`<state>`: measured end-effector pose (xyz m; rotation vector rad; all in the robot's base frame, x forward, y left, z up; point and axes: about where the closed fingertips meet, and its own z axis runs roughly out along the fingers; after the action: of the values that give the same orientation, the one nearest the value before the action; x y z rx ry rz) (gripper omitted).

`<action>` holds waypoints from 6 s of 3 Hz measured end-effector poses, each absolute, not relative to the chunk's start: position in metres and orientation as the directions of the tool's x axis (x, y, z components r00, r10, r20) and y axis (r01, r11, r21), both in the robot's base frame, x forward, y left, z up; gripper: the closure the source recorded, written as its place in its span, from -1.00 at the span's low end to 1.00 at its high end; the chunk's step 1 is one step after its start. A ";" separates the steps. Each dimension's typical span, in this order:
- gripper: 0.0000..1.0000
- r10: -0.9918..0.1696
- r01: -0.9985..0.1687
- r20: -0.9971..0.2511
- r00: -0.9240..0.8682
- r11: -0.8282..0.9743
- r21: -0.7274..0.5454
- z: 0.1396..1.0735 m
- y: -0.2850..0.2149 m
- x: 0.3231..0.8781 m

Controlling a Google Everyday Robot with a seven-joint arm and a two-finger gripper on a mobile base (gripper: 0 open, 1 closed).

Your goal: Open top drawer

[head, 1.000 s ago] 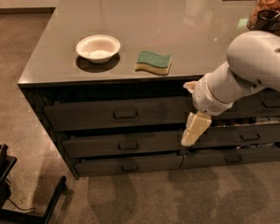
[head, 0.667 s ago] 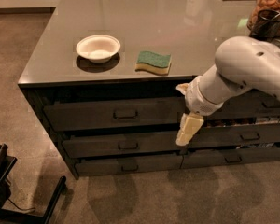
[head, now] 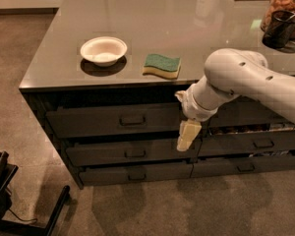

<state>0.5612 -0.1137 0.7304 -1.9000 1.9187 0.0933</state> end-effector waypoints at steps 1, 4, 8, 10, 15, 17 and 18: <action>-1.00 -0.939 -0.961 -0.340 0.043 0.054 -0.271 0.713 -0.112 0.579; -1.00 -0.950 -0.960 -0.308 0.052 0.038 -0.279 0.670 -0.104 0.616; -0.16 -0.953 -0.969 -0.301 0.038 0.038 -0.244 0.632 -0.100 0.633; 0.77 -0.953 -0.969 -0.301 0.038 0.038 -0.244 0.632 -0.100 0.633; -0.77 -0.954 -0.972 -0.297 0.040 0.032 -0.233 0.644 -0.100 0.630; -1.00 -0.963 -0.990 -0.270 0.016 0.022 -0.137 0.628 -0.106 0.584; -1.00 -0.966 -0.995 -0.259 -0.004 0.030 -0.096 0.626 -0.110 0.558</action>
Offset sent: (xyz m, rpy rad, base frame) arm 0.0525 0.0062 -0.0465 -0.0305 -0.0563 0.0012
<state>0.5583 -0.1099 0.6255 -2.0197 2.0552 0.1668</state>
